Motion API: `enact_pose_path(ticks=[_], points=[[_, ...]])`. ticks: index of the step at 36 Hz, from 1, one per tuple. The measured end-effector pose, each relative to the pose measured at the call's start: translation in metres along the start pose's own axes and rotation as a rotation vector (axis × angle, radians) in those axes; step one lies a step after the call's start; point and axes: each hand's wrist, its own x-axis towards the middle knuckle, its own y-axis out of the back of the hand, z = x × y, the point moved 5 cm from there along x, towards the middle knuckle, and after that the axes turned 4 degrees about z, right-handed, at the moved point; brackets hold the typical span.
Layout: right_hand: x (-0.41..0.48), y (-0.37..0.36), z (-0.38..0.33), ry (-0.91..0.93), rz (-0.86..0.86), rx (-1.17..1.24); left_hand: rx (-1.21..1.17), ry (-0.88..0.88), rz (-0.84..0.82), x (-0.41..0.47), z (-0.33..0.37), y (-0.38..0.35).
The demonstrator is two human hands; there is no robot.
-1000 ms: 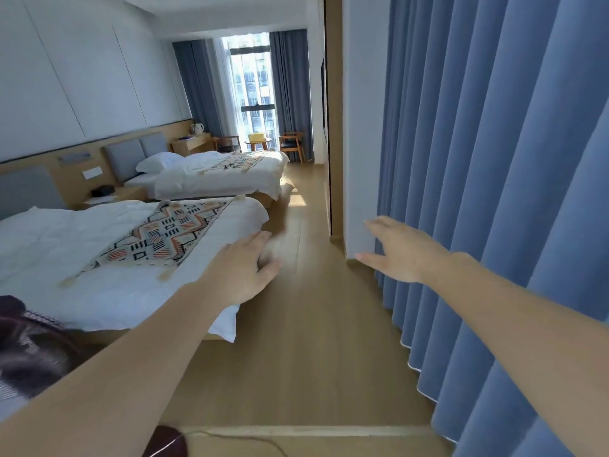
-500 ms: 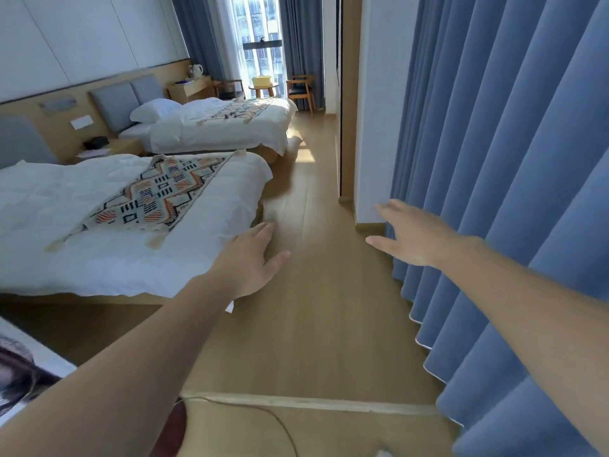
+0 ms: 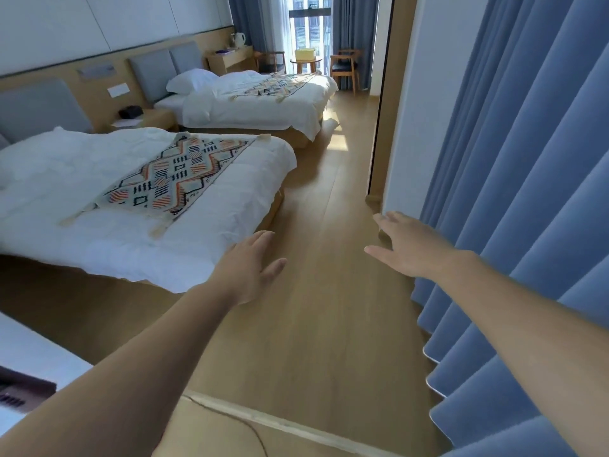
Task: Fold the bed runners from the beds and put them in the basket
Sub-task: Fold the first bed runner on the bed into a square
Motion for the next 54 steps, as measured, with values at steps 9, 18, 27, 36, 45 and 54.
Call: enact_pose_path(ticks=[9, 18, 27, 36, 45, 54], points=[[0.075, -0.012, 0.017, 0.052, -0.048, -0.044, -0.006, 0.052, 0.005, 0.062, -0.017, -0.020], [0.203, -0.019, 0.031, 0.050, -0.015, -0.050, -0.009, 0.056, 0.046, 0.185, -0.064, -0.039], [0.360, -0.012, 0.037, 0.055, 0.001, -0.033, -0.020, 0.055, 0.035, 0.331, -0.116, -0.049], [0.469, -0.013, 0.058, 0.069, -0.013, -0.029, -0.014, 0.059, 0.002, 0.436, -0.145, -0.065], [0.584, -0.021, 0.101, 0.084, -0.025, -0.022, 0.001, 0.102, 0.024, 0.537, -0.150, -0.087], [0.722, -0.016, 0.165, 0.197, -0.034, -0.002, 0.015, 0.232, 0.060, 0.661, -0.141, -0.112]])
